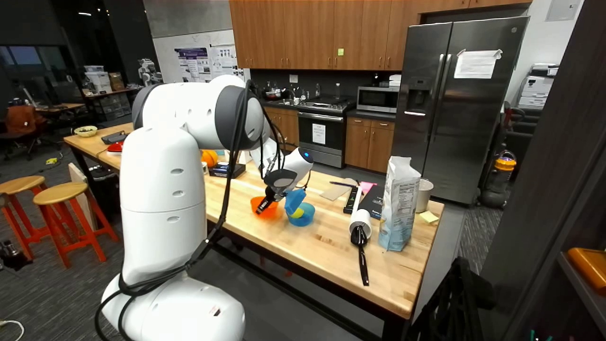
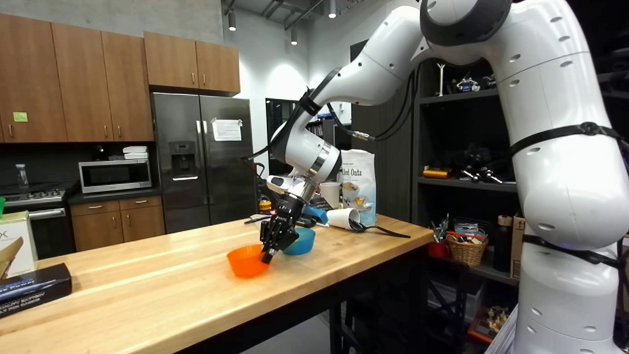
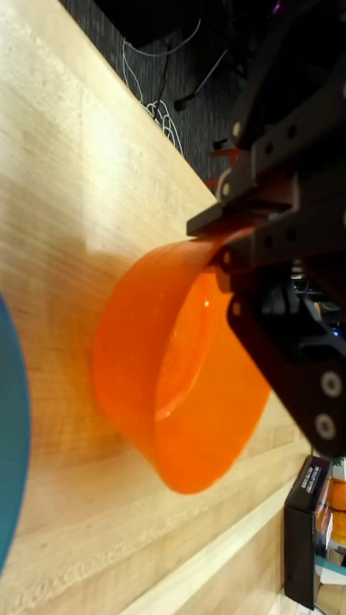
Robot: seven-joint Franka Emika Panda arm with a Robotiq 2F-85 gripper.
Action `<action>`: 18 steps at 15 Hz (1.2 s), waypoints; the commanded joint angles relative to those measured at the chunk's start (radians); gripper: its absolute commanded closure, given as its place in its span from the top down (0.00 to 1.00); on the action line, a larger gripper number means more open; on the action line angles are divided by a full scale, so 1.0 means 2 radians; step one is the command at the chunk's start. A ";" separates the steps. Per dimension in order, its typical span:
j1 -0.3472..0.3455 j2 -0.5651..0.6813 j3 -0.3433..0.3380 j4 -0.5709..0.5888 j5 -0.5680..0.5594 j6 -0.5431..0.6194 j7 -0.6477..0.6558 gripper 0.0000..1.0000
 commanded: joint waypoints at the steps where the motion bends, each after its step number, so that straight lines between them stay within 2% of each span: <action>1: -0.004 -0.008 0.002 -0.004 -0.010 0.009 0.003 0.45; 9: -0.012 -0.033 0.005 -0.008 0.026 0.021 -0.012 0.98; 13: -0.006 -0.069 0.004 -0.016 0.056 0.023 -0.017 1.00; 18: 0.003 -0.098 -0.003 -0.035 -0.015 0.022 0.038 1.00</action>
